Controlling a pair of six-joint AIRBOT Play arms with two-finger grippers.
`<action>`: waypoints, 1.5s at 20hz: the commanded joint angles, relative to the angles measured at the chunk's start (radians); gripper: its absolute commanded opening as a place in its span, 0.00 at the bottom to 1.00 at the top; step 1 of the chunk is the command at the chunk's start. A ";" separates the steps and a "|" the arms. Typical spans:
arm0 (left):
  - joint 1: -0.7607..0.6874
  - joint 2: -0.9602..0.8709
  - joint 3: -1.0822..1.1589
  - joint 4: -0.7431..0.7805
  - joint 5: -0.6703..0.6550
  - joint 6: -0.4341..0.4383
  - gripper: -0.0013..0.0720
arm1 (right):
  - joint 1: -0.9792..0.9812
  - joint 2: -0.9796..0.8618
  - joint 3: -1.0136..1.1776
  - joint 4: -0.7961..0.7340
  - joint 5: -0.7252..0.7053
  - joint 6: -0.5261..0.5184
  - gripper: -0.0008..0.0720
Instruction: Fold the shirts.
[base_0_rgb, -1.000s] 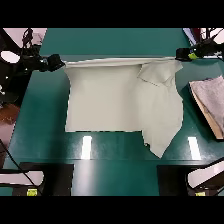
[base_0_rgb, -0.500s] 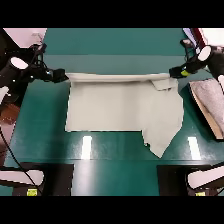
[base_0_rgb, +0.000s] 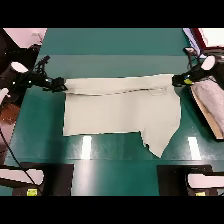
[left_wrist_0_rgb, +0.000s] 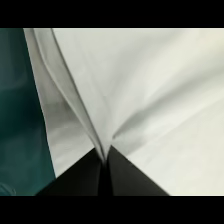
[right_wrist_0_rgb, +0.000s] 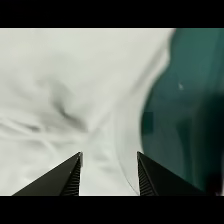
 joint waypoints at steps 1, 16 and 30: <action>0.063 0.023 0.003 -0.003 -0.146 -0.010 0.09 | -0.041 0.103 -0.010 0.055 0.071 0.000 0.56; 0.062 0.023 0.003 -0.014 -0.044 0.046 0.09 | -0.060 0.176 -0.010 0.191 0.102 -0.011 0.54; 0.066 0.023 0.002 -0.019 0.009 -0.009 1.00 | -0.060 0.176 -0.010 0.190 0.108 -0.011 0.54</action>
